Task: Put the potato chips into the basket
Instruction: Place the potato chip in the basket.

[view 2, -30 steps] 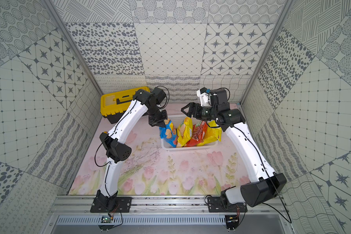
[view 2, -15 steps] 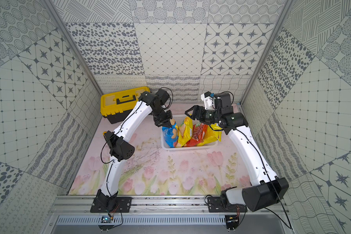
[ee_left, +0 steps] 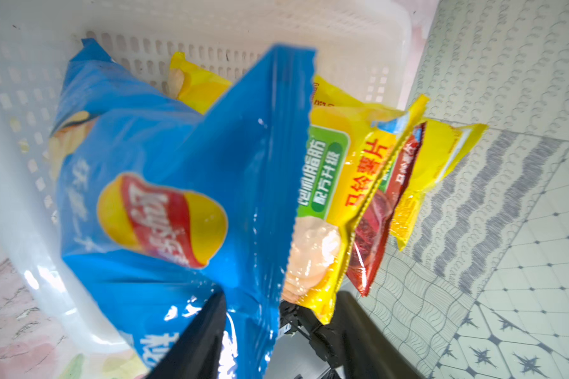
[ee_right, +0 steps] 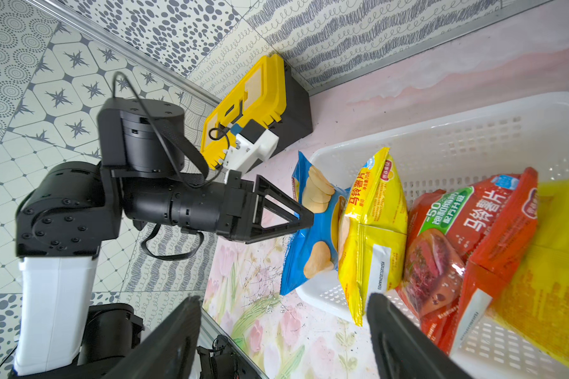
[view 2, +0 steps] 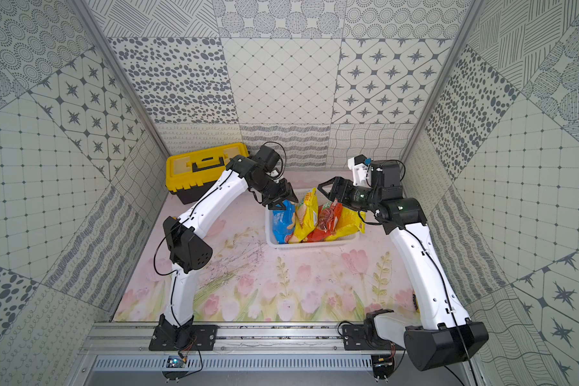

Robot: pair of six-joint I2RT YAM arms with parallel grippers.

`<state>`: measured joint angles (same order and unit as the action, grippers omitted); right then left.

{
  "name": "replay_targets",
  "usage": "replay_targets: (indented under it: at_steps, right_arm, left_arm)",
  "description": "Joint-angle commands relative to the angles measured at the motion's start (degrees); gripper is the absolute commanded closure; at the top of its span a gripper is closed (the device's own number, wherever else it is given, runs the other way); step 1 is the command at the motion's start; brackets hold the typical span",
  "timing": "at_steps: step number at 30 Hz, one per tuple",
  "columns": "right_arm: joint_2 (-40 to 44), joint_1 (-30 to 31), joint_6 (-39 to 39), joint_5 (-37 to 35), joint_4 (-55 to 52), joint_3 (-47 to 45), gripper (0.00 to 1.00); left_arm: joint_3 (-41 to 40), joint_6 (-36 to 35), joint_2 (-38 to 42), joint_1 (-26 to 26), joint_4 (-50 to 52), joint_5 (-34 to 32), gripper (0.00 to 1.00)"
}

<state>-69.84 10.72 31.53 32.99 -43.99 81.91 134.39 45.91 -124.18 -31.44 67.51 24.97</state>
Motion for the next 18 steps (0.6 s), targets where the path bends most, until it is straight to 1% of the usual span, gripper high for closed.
replay_targets:
  at_steps: [1, 7, 8, 9, 14, 16, 18]
  right_arm:
    - [1.04, -0.22, -0.31, -0.23, 1.02, -0.85, 0.15]
    - [1.31, -0.25, -0.28, -1.76, 1.11, -1.77, 0.08]
    - [1.34, -0.26, -0.45, -1.70, 1.10, -1.67, 0.06]
    - [1.27, -0.26, -0.56, -1.69, 1.22, -1.66, 0.04]
    - [1.44, -0.51, -1.19, -2.96, 1.98, -1.28, 0.03]
    - [1.93, -0.73, -0.97, -4.61, 2.43, -1.48, 0.03]
    - [2.51, -0.95, -0.94, -5.90, 3.08, -1.62, 0.03]
  left_arm:
    - [-2.67, -1.81, 4.90, -0.73, -5.09, -1.55, 0.22]
    - [-6.84, -4.66, 10.86, -0.73, -4.13, -4.63, 0.14]
    - [-7.62, -5.03, 12.07, -0.73, -4.26, -5.22, 0.02]
    - [-8.22, -5.41, 13.20, -0.70, -4.43, -5.67, 0.01]
    - [-9.44, -7.83, 18.73, -0.70, -5.22, -8.31, 0.01]
    - [-11.54, -8.97, 21.79, -0.65, -7.21, -8.81, 0.00]
    - [-14.34, -10.20, 25.09, -0.49, -9.53, -10.77, 0.00]
